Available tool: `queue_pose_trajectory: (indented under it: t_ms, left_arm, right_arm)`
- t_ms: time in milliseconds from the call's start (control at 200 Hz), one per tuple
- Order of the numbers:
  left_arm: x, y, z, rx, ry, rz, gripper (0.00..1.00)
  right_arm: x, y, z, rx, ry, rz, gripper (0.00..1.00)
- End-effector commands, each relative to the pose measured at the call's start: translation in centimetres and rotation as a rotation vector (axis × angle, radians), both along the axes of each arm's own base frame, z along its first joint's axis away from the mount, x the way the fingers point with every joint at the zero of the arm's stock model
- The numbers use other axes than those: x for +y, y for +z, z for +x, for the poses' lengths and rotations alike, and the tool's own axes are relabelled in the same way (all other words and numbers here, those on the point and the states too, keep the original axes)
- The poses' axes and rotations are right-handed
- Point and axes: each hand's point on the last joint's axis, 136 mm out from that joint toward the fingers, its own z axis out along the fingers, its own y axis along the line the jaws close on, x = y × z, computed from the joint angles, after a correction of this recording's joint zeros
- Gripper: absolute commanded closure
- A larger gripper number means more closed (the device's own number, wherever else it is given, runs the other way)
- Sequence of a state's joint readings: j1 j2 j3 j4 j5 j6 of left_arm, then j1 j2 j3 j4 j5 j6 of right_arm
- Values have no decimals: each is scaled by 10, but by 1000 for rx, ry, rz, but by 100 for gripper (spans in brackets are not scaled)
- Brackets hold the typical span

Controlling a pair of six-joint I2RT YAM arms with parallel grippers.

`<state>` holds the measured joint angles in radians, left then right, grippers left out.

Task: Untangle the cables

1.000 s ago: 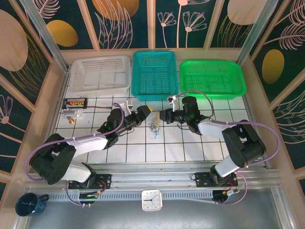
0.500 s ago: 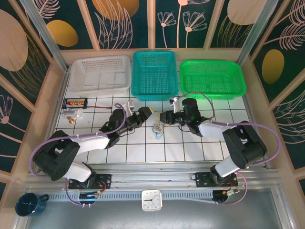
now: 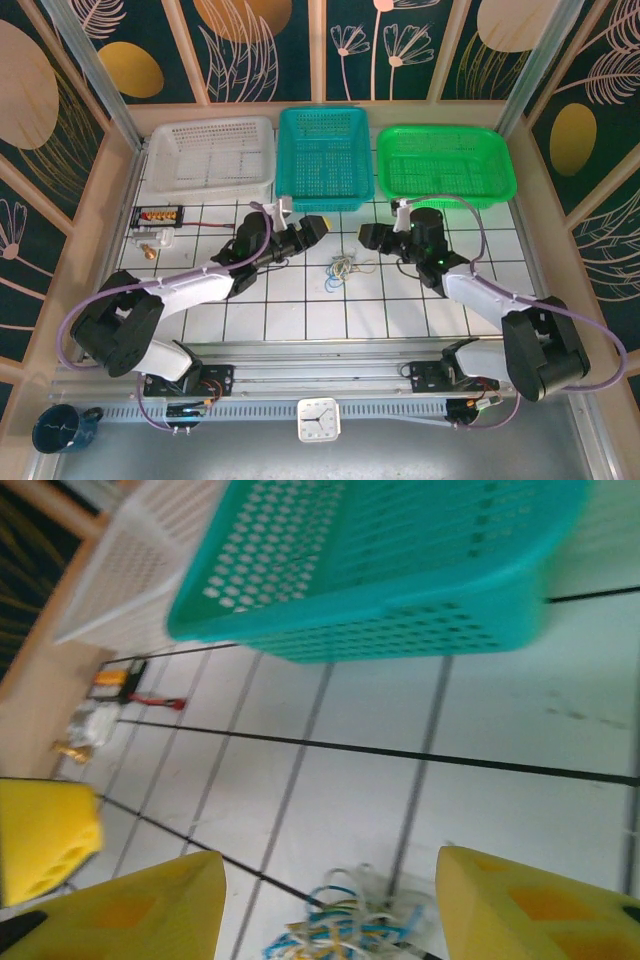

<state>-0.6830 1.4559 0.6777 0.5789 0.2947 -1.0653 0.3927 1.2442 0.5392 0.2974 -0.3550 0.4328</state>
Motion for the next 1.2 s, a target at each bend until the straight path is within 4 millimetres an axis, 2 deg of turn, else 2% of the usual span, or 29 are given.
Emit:
queue_pose_trajectory:
  t_ms: [0,205,410,601,881,1016,1116,1196]
  left_arm:
    - [-6,-11,-2,-32,-41,135,30]
    - [-24,-36,-6,-53,-102,349,30]
    - [-27,-45,-6,-36,-104,349,29]
    - [-27,-43,-5,-34,-95,339,27]
    - [-28,-45,-3,-35,-96,346,26]
    - [-30,-51,1,-46,-110,398,33]
    - [-33,-57,5,-49,-125,436,38]
    - [-35,-66,7,-43,-141,460,41]
  right_arm:
    - [-21,-29,-7,125,-87,-74,43]
    - [-38,-71,-24,229,-133,-154,44]
    - [-45,-94,-34,284,-131,-229,44]
    - [-36,-108,-40,307,-94,-285,43]
    - [-19,-114,-32,310,-59,-288,48]
    - [-11,-113,-29,306,-34,-266,60]
    - [-2,-109,-29,297,-6,-239,84]
    - [4,-106,-29,291,9,-222,95]
